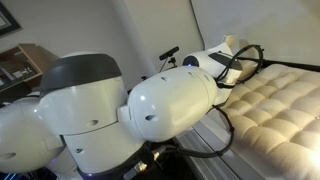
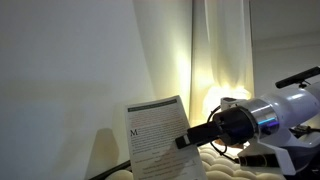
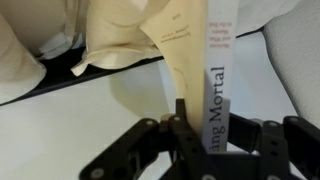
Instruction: Flip over the book on the left pillow
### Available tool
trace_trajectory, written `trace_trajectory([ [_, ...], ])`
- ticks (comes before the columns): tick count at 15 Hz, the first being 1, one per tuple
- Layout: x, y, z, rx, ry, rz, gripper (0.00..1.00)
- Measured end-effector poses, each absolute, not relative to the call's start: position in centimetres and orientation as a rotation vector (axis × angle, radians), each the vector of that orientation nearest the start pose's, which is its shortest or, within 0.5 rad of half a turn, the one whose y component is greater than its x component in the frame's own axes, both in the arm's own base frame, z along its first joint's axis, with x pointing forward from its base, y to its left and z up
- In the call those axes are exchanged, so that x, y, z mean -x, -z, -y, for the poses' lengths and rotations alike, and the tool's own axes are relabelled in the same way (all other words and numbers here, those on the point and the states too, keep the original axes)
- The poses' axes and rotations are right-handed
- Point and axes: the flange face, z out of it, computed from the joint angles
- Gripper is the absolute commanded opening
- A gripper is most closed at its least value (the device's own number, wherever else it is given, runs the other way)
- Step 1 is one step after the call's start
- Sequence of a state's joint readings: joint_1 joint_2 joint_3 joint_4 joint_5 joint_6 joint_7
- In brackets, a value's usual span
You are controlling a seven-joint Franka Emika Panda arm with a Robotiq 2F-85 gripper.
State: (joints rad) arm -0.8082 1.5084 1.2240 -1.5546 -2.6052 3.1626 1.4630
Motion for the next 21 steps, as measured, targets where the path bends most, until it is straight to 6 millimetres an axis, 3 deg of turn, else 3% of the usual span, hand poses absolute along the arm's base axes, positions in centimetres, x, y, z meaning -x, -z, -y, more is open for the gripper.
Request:
trace_trajectory([
  [7, -63.3, -20.3, -13.8, 2.121, 1.306, 0.408, 0.27],
  [8, -63.3, -20.3, -13.8, 2.121, 1.306, 0.408, 0.07],
  [11, -63.2, -20.4, -13.8, 2.106, 1.295, 0.412, 0.07],
  [16, -61.2, -20.4, -12.9, 1.884, 1.143, 0.437, 0.07],
  [21, -56.3, -23.0, -17.9, 1.775, 1.009, 0.441, 0.07],
])
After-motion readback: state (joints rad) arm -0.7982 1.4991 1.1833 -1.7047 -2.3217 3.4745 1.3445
